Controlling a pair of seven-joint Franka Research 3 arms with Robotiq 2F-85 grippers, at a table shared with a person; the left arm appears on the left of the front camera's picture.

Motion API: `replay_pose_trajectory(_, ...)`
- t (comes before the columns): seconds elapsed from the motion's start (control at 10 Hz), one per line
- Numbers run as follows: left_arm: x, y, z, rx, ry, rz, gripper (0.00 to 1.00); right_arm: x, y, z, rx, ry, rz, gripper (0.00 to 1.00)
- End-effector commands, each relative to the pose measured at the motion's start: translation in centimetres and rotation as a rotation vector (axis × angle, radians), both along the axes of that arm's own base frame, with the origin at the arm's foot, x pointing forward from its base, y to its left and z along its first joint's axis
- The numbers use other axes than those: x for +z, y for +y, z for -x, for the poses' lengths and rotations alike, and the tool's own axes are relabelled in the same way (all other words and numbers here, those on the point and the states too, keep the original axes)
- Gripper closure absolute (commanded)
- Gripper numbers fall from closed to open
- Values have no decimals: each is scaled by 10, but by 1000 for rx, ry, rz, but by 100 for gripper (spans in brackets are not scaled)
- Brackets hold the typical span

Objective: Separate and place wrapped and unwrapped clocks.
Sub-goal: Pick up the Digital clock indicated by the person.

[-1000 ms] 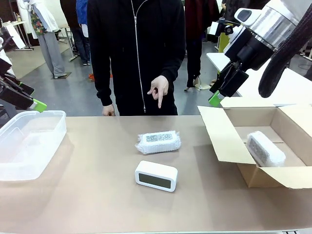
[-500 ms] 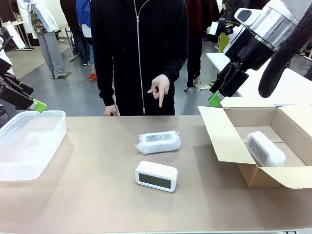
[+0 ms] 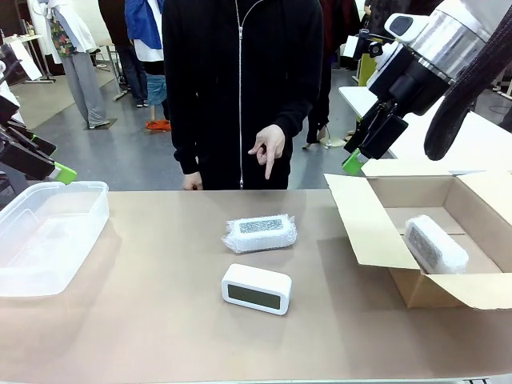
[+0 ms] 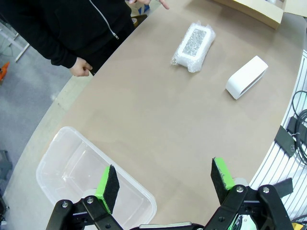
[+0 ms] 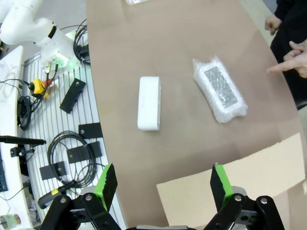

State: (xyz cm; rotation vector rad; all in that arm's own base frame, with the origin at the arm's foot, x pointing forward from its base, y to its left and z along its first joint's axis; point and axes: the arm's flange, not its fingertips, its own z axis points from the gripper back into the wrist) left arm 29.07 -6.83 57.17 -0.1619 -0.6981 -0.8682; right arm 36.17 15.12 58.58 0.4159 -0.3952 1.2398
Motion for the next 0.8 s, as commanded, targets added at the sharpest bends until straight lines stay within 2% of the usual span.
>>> replay_pose_trajectory(0.0, 0, 0, 0, -5, 2, 6, 0, 1, 0, -3, 5, 13, -3, 0)
replay_pose_trajectory(0.2, 0, 0, 0, -5, 2, 6, 0, 0, 0, 0, 0, 0, 0, 0)
replay_pose_trajectory(0.3, 0, 0, 0, -5, 2, 6, 0, -1, 29, -27, 99, -18, 37, 0)
replay_pose_trajectory(0.4, 0, 0, 0, -5, 2, 6, 0, -10, 59, -54, 134, -11, 98, 0)
replay_pose_trajectory(0.5, 0, 0, 0, -5, 2, 6, 0, -24, 88, -77, 145, -28, 159, 0)
replay_pose_trajectory(0.6, 0, 0, 0, -5, 2, 6, 0, -45, 116, -94, 206, -36, 221, 0)
replay_pose_trajectory(0.7, 0, 0, 0, -5, 2, 6, 0, -63, 137, -106, 256, -79, 290, 0)
